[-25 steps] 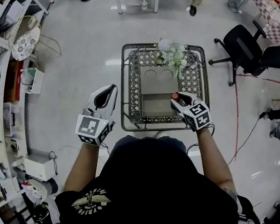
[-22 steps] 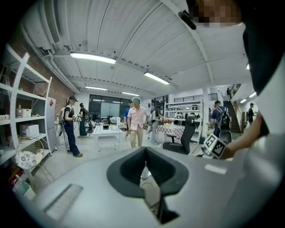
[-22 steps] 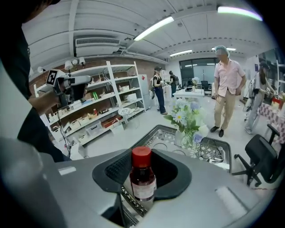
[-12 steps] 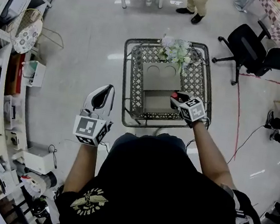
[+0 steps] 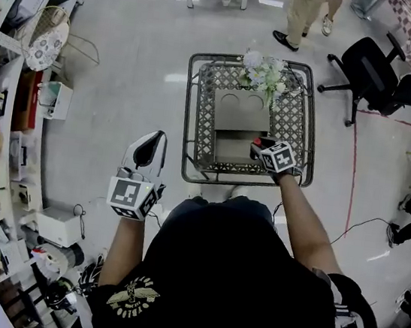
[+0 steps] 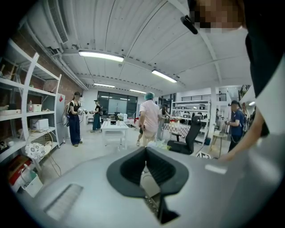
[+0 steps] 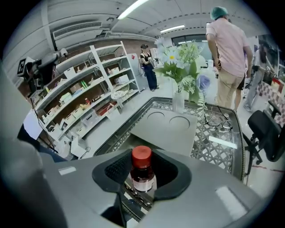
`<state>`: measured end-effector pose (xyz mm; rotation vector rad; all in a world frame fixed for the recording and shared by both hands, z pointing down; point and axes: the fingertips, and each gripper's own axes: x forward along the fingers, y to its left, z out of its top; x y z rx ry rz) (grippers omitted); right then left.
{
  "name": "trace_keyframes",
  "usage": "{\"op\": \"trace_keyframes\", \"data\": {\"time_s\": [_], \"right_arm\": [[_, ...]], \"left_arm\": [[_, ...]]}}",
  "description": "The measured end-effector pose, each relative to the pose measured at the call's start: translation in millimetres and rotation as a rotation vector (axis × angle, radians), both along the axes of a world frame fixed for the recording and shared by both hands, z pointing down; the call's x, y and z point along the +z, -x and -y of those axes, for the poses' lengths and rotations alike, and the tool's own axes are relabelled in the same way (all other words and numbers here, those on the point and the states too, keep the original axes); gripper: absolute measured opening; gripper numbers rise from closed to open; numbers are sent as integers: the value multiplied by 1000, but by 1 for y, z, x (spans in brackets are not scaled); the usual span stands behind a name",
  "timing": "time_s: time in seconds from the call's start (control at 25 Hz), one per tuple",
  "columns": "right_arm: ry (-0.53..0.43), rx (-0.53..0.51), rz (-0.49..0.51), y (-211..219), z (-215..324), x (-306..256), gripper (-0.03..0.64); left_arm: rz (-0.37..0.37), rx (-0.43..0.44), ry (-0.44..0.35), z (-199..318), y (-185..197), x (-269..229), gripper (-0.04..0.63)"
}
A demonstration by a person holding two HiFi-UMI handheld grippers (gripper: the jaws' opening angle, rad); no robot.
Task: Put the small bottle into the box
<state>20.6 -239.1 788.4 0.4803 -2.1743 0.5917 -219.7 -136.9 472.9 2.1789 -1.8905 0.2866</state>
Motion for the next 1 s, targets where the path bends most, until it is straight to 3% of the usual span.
{"op": "trace_keyframes", "data": {"time_s": [0.4, 0.64, 1.0], "right_arm": [[9, -10, -60, -1, 0, 39, 152], [-48, 6, -92, -7, 2, 52, 152], [-67, 39, -62, -2, -4, 44, 144]], "left_arm": [[20, -36, 27, -19, 3, 4, 0], [27, -53, 28, -25, 9, 2, 0], [31, -23, 16, -23, 8, -1, 0]]}}
